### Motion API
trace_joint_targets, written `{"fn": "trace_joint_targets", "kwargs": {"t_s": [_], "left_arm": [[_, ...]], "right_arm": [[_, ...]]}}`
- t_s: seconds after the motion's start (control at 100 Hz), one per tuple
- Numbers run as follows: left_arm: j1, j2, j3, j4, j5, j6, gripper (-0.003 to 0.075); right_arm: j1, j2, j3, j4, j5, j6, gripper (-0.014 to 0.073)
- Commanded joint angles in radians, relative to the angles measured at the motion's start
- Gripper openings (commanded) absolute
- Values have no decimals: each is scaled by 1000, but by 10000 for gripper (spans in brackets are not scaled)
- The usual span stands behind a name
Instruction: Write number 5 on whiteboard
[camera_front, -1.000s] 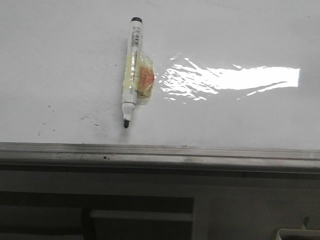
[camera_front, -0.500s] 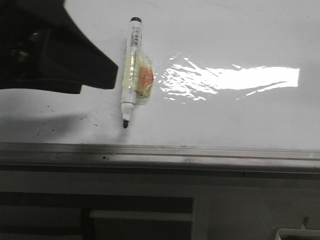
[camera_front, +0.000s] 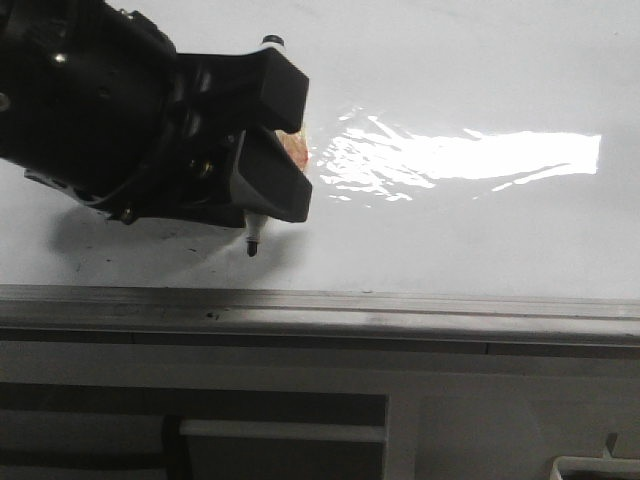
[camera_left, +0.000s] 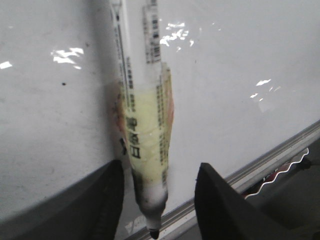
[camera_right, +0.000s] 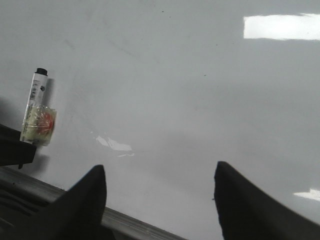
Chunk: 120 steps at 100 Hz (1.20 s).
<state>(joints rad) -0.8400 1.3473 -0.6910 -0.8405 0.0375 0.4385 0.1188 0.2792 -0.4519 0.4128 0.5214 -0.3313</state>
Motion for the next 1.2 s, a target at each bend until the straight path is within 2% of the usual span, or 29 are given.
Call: {"fn": "trace_joint_targets", "kwargs": {"t_s": [0.0,0.06,0.13,0.14,0.16,0.29,0.44,0.57,0.66,0.84,0.98,1.19], "left_arm": [[0,4,-26,-27,-65,-1,228],[0,7,-26,-33,-65,-1,153],[0,4,-26,-31,-58,-1,27],[0,4,-26,-29,-56,-1,-12],[0,3,-26,-22,-55,-1,-19],[0,-30,-26,62,-5,1,-20],[-9,-92,-26,301,126,1,-20],[-38,-144,-26,551,287,3,-20],[-83,-166,-26,684,343,8,-20],[-210,-177,-26,789,324,120,-20],[-262,-177,-26,812,277,125,-20],[-264,-177,-26,867,229,125,-20]], "right_arm": [[0,18,-38,8,-63,-10,418],[0,18,-38,8,-63,-10,418],[4,18,-38,8,-63,-10,418],[4,18,-38,8,-63,-10,418],[7,18,-38,8,-60,-10,418],[44,35,-38,8,1,-17,418],[119,106,-38,8,96,-110,418],[197,178,-38,30,62,-171,418],[249,224,-38,85,13,-256,418],[374,329,-40,210,-57,-459,418],[466,408,-67,234,-90,-468,418],[580,463,-146,234,-110,-518,418]]}}
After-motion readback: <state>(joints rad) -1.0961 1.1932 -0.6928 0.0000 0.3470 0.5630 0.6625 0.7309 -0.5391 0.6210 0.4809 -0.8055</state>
